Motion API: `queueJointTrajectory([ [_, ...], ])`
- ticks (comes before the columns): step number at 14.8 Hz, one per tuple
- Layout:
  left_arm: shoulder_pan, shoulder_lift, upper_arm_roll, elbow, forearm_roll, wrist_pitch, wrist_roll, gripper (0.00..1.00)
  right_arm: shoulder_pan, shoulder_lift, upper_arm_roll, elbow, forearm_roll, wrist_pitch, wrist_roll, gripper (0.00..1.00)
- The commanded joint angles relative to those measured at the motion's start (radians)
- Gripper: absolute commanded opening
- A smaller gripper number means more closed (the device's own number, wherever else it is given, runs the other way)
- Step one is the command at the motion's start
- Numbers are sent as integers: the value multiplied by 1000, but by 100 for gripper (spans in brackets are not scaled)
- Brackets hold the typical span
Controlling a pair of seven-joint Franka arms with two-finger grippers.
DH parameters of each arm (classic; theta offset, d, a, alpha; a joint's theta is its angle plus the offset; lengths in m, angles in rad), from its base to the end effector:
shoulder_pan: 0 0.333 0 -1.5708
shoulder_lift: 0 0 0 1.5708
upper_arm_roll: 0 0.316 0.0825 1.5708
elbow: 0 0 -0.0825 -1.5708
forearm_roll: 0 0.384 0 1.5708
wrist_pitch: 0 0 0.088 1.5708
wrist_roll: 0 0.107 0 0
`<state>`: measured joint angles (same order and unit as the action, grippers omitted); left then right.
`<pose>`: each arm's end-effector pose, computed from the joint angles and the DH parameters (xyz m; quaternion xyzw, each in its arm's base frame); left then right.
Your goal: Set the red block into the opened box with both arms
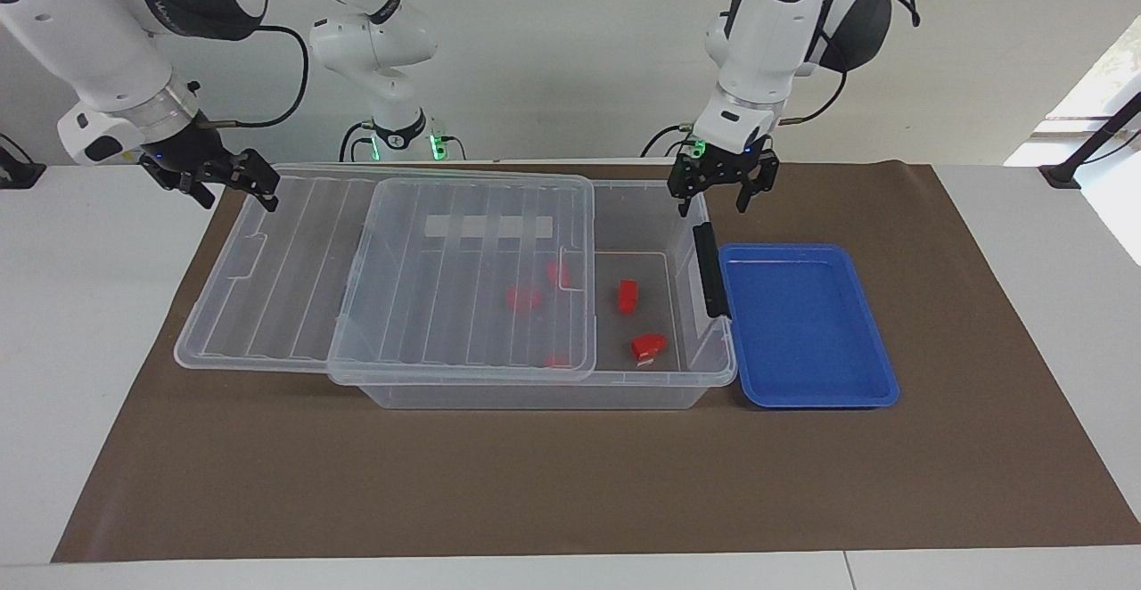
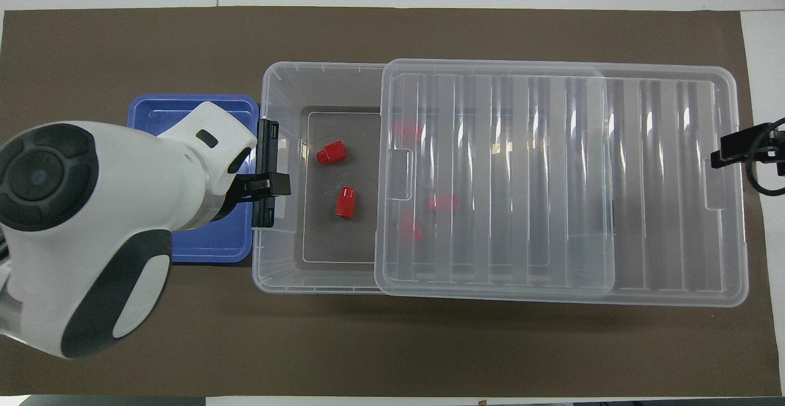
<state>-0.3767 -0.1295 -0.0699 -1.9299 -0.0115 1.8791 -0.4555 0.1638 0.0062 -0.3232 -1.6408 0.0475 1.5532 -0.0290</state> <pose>0.4769 -0.2311 0.5500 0.9992 0.0061 0.0348 0.0180 0.5451 -0.0819 0.5870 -0.9965 0.0658 0.0444 0.0271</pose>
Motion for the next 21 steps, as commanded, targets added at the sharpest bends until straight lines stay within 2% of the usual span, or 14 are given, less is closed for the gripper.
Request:
queueJointTrajectory([
  [1, 94, 10, -2, 61, 16, -96, 136, 100, -7, -22, 1, -19, 17, 10, -25, 100],
  [6, 238, 53, -2, 234, 5, -207, 279, 100, 2, -17, 43, 15, -26, 10, -19, 100],
  [12, 308, 154, 1, 446, -53, -373, 304, 100, 2, -20, 49, 16, -35, 18, -16, 100],
  [17, 309, 137, -4, 428, -47, -368, 406, 100, 2, -22, 50, 16, -67, 21, -16, 100],
  [21, 314, 130, -5, 417, -47, -370, 403, 100, 2, -23, 52, 16, -66, 22, -16, 100],
])
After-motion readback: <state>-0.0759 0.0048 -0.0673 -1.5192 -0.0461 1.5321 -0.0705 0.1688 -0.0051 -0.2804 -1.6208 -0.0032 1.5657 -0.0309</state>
